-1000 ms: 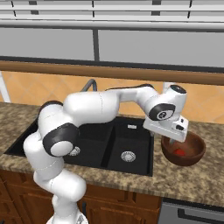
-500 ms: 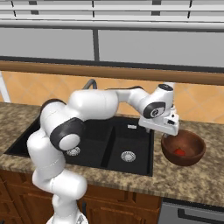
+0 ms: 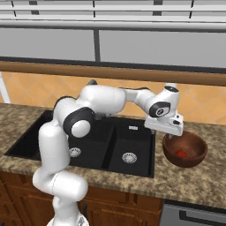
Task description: Pick the bell pepper from the sink and place it in the bowl. Then pick the bowl and place it in the microwave. Then close the microwave door and press the start button.
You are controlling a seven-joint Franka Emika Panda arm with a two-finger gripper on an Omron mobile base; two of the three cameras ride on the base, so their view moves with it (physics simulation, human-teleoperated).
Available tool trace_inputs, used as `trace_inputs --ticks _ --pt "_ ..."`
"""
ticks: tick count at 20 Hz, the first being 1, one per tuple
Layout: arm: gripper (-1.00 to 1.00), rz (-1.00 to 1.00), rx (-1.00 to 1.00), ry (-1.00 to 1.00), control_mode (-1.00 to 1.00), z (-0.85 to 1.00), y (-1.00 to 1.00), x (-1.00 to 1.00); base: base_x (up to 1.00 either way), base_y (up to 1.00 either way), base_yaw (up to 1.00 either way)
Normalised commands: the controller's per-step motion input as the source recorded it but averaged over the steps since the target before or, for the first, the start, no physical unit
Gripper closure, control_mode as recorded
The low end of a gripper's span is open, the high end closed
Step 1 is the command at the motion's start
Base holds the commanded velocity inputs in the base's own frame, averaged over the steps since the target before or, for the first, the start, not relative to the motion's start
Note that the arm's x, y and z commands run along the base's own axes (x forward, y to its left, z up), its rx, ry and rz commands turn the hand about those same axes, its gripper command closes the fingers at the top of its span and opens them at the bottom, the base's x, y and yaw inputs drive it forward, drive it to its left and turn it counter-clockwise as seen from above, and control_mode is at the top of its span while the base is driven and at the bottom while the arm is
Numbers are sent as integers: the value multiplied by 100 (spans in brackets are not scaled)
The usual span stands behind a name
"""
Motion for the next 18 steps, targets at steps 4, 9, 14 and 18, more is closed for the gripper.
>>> trace_inputs --ticks 4,9,14,18 --pt "-100 2 5 2 -100 -31 -24 23 0 0 0" --pt "-100 0 1 0 -100 -32 -6 15 0 0 0" --pt "-100 0 0 0 -100 -26 1 16 0 0 0" --pt "-100 0 0 0 -100 -26 3 1 0 0 0"
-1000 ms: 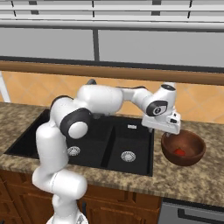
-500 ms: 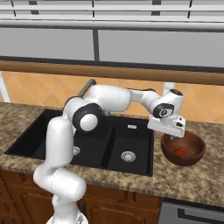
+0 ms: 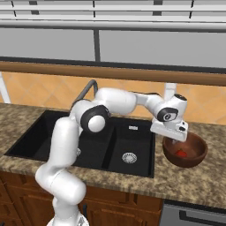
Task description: Pick the bell pepper from the sink and place it in the bowl. Then pick the bowl and place it in the microwave. Then close the microwave door and press the start button.
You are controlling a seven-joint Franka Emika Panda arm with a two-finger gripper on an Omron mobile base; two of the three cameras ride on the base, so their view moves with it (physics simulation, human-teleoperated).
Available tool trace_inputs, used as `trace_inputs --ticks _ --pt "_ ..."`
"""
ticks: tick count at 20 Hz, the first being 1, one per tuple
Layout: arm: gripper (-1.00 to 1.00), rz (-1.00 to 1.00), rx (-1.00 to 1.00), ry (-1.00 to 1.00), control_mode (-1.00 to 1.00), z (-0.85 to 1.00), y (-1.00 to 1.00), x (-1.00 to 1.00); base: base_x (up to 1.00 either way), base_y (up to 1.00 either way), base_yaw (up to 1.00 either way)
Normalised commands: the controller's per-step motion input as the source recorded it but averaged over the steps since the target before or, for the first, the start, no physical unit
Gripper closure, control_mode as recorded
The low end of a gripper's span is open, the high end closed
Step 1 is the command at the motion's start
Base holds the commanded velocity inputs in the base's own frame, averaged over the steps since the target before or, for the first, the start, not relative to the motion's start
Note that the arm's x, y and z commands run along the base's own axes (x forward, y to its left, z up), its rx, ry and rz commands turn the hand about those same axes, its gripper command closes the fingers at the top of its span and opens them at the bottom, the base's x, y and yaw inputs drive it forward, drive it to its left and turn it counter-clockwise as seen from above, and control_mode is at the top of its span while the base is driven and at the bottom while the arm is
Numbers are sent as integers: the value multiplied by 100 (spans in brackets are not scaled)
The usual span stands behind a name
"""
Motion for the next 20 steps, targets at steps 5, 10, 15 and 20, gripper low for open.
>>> trace_inputs --ticks 5,10,15,20 --pt "100 0 0 0 -100 -25 2 1 0 0 0" --pt "100 0 0 0 -100 -14 1 0 0 0 0" --pt "100 -1 0 3 -100 0 2 0 0 0 0" --pt "100 11 -7 -5 -100 45 22 -43 0 0 0"
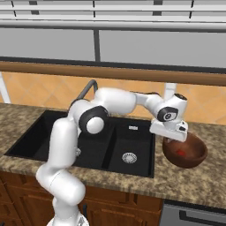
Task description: Pick the bell pepper from the sink and place it in the bowl. Then pick the bowl and place it in the microwave. Then close the microwave door and press the start button.
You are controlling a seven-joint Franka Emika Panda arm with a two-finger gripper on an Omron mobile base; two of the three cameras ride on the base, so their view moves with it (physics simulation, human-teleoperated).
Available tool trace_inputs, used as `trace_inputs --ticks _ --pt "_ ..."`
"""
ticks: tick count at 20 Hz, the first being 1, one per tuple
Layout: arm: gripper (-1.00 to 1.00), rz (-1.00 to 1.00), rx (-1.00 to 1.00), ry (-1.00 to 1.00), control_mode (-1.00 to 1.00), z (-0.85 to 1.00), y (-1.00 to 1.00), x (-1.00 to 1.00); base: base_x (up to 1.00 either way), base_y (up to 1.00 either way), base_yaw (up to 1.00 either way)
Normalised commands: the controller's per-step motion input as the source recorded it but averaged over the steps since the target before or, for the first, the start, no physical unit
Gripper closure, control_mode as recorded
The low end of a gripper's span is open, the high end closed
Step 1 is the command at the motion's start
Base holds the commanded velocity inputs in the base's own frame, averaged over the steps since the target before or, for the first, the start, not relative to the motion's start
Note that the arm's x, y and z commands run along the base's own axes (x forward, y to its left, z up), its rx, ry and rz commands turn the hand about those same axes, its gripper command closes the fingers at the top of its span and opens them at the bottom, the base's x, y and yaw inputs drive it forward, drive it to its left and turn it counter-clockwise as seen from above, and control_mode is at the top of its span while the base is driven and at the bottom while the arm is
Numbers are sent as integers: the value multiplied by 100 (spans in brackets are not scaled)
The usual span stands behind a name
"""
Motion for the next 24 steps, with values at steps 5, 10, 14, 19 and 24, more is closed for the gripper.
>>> trace_inputs --ticks 5,10,14,19,24 --pt "100 28 -15 12 -100 9 35 -5 0 0 0" --pt "100 34 -17 -5 -100 0 23 0 0 0 0" --pt "100 28 -6 -8 -100 20 2 -3 0 0 0" --pt "100 19 0 -4 -100 46 28 -40 0 0 0" --pt "100 24 0 0 -100 65 38 -46 0 0 0"
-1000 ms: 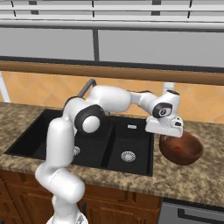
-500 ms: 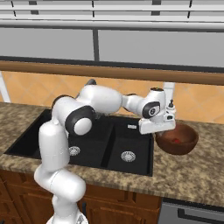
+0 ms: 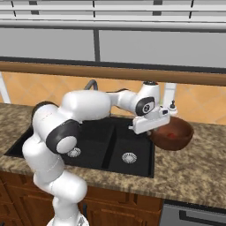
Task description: Pick the bell pepper from the sink and place it in the bowl. Then pick the bowl and place it in the microwave. Then close the microwave door and press the start button.
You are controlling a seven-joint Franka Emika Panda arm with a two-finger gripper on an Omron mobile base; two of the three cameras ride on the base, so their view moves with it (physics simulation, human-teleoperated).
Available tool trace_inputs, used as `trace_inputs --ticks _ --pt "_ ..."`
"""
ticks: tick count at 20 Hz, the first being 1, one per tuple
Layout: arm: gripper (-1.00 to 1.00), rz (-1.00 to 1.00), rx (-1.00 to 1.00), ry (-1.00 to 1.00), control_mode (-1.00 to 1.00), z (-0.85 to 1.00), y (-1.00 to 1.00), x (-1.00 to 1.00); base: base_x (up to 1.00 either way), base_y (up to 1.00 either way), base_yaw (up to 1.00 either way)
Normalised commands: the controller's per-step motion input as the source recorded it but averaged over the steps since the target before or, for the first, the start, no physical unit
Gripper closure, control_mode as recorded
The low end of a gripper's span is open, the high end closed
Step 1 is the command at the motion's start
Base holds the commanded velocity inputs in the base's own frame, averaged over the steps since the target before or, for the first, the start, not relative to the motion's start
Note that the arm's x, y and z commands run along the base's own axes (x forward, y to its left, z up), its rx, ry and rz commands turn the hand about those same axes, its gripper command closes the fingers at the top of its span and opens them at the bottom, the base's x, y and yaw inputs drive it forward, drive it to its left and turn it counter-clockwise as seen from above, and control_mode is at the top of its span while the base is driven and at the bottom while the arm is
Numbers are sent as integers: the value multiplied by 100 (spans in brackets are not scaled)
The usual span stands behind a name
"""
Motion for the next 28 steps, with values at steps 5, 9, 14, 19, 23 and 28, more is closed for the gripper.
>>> trace_inputs --ticks 5,9,14,19,23,28 --pt "100 30 1 1 -100 51 61 -45 0 0 0" --pt "100 28 5 0 -100 30 85 -47 0 0 0" --pt "100 27 1 -11 -100 43 88 -41 0 0 0" --pt "100 32 -4 -2 -100 64 49 -42 0 0 0" --pt "100 23 -6 0 -100 81 39 -43 0 0 0" --pt "100 15 -8 5 -100 72 62 -56 0 0 0"
